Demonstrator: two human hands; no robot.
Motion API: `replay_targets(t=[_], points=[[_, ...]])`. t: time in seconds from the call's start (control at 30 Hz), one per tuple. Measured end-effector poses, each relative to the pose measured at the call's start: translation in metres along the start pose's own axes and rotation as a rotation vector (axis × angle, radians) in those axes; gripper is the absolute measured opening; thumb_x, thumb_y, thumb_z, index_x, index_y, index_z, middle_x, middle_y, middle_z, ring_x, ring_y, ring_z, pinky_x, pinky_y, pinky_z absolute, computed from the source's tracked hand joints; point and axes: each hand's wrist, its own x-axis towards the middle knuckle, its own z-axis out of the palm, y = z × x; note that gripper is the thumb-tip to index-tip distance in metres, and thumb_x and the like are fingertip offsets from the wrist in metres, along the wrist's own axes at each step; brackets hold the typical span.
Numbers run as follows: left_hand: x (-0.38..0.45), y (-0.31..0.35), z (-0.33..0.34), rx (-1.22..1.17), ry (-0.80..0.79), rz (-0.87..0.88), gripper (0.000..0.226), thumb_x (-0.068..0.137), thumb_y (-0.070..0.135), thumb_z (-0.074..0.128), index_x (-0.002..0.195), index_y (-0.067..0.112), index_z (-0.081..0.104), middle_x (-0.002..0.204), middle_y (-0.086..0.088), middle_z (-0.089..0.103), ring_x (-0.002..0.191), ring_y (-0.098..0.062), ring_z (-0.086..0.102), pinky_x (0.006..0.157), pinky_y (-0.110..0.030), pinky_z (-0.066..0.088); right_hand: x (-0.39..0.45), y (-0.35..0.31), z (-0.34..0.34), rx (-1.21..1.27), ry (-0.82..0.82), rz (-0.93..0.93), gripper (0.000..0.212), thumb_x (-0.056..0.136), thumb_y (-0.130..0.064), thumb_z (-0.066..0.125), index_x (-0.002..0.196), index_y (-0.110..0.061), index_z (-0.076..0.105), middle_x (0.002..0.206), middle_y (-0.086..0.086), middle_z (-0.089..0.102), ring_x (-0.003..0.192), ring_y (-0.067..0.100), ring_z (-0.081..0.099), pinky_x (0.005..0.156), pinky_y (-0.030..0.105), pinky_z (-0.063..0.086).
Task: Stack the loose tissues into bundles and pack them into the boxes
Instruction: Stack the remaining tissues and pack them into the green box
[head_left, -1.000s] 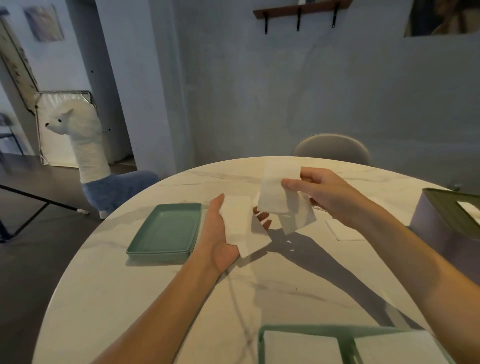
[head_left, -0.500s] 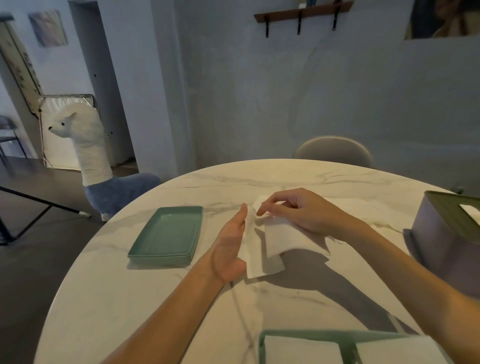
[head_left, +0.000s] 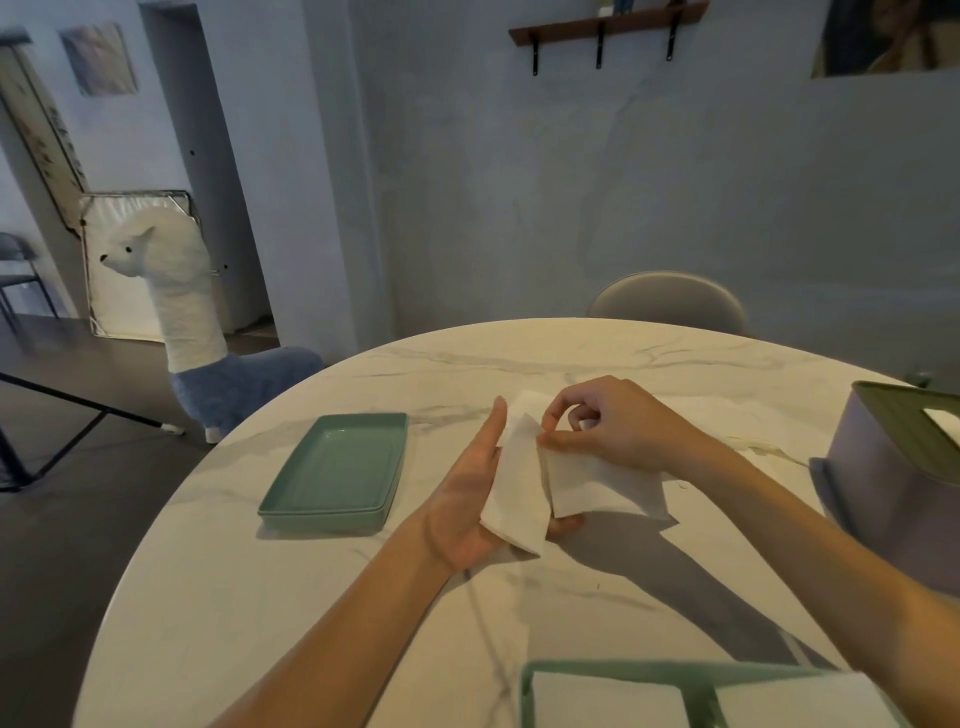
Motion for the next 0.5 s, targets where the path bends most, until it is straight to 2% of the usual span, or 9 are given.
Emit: replay_targets(t=[0.07, 0.17, 0.27, 0.37, 0.43, 0.5], points=[[0.000, -0.001, 0.000, 0.009, -0.007, 0.005, 0.070, 0.096, 0.069, 0.052, 0.140, 0.015, 0.061, 0.124, -0.014, 0.065, 0.107, -0.031, 0.065, 0.081, -0.045, 0.058, 0.001, 0.001, -0.002, 0.004, 0.008, 0.020, 0.022, 0.087, -0.048, 0.074, 0.096, -0.028, 0.075, 0.081, -0.018, 0.056, 0.075, 0.005, 0.053, 0.066, 0.015, 0.038], [0.000, -0.004, -0.001, 0.044, 0.012, 0.040, 0.056, 0.101, 0.052, 0.058, 0.141, 0.013, 0.062, 0.122, -0.015, 0.064, 0.097, -0.028, 0.066, 0.078, -0.040, 0.058, 0.001, 0.003, -0.006, 0.064, 0.012, 0.047, 0.031, 0.087, -0.057, 0.070, 0.098, -0.028, 0.074, 0.097, -0.014, 0.067, 0.088, 0.005, 0.060, 0.075, 0.022, 0.046], [0.001, -0.005, -0.002, 0.006, 0.085, 0.038, 0.051, 0.099, 0.057, 0.056, 0.123, 0.015, 0.075, 0.112, -0.013, 0.067, 0.096, -0.025, 0.064, 0.084, -0.037, 0.052, 0.001, 0.003, -0.012, 0.171, -0.002, 0.130, 0.030, 0.091, -0.057, 0.064, 0.107, -0.032, 0.072, 0.109, -0.008, 0.070, 0.097, 0.015, 0.063, 0.085, 0.034, 0.051], [-0.002, -0.007, 0.006, 0.076, 0.125, 0.119, 0.049, 0.092, 0.060, 0.065, 0.121, 0.021, 0.075, 0.106, -0.009, 0.072, 0.095, -0.023, 0.067, 0.085, -0.039, 0.053, 0.001, 0.000, -0.012, 0.331, 0.050, 0.213, 0.024, 0.095, -0.049, 0.065, 0.111, -0.033, 0.068, 0.109, -0.006, 0.068, 0.098, 0.017, 0.062, 0.081, 0.032, 0.050], [-0.004, -0.010, 0.007, 0.197, 0.173, 0.272, 0.040, 0.094, 0.047, 0.070, 0.125, 0.024, 0.070, 0.112, -0.008, 0.074, 0.108, -0.027, 0.070, 0.082, -0.042, 0.058, 0.002, 0.000, -0.007, 0.320, 0.076, 0.224, 0.023, 0.094, -0.047, 0.066, 0.112, -0.032, 0.066, 0.112, -0.005, 0.066, 0.098, 0.016, 0.059, 0.074, 0.029, 0.046], [-0.001, -0.012, 0.000, 0.250, 0.233, 0.414, 0.043, 0.092, 0.034, 0.077, 0.130, 0.018, 0.066, 0.123, -0.013, 0.071, 0.122, -0.035, 0.064, 0.084, -0.050, 0.061, 0.000, 0.001, -0.005, 0.271, 0.071, 0.225, 0.026, 0.091, -0.051, 0.068, 0.110, -0.033, 0.068, 0.115, -0.007, 0.064, 0.106, 0.017, 0.057, 0.076, 0.029, 0.044]])
